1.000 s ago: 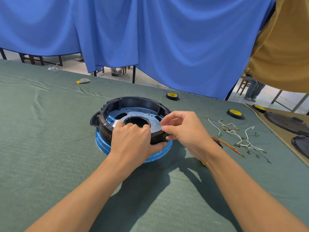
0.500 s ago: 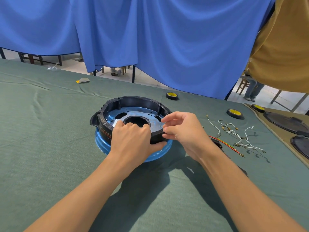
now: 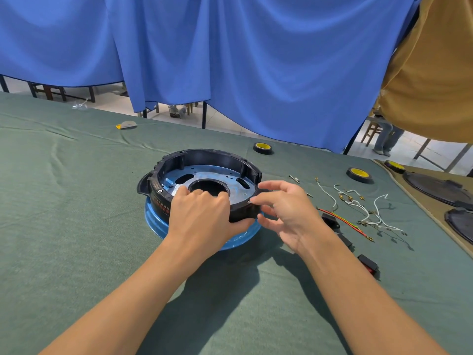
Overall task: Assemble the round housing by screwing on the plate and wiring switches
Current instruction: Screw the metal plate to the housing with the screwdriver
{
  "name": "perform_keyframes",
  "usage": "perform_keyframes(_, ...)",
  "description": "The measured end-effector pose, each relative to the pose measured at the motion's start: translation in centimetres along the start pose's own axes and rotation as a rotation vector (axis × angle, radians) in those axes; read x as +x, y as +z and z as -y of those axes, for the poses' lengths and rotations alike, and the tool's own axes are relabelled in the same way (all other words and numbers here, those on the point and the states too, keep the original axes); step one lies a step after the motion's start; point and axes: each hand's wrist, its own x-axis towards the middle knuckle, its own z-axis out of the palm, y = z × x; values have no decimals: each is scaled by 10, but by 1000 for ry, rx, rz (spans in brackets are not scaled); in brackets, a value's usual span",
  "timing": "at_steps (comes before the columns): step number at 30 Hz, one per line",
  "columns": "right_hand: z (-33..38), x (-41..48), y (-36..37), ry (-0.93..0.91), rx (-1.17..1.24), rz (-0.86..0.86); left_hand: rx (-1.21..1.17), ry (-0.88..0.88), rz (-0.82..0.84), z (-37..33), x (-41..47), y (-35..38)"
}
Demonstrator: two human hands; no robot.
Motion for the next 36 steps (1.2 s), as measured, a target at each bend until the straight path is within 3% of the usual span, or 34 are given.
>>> perform_keyframes(7,1,1,1,32,-9,3,6,12,46,0,1,-1)
perform_keyframes(10,-2,-2,-9,-54,-80,94,4,14,54,0,1,-2)
perform_keyframes(13,5,11,-28,-157,-152,27,17,9,61,2,1,-2)
perform_keyframes(15,12,32,-44,-278,-330,-126,24,14,62,2,1,-2)
perform_keyframes(17,12,60,-59,-386,-692,-242,30,22,63,2,1,-1)
perform_keyframes(19,5,87,-68,-400,-995,-255,46,28,58,2,1,1)
perform_keyframes(25,-21,139,-73,-473,-1443,-231,77,13,18,1,4,7)
perform_keyframes(29,-24,152,-63,-498,-1616,-250,84,35,7,2,4,11)
perform_keyframes(36,-18,151,-55,-544,-1546,-322,75,31,-26,1,5,12)
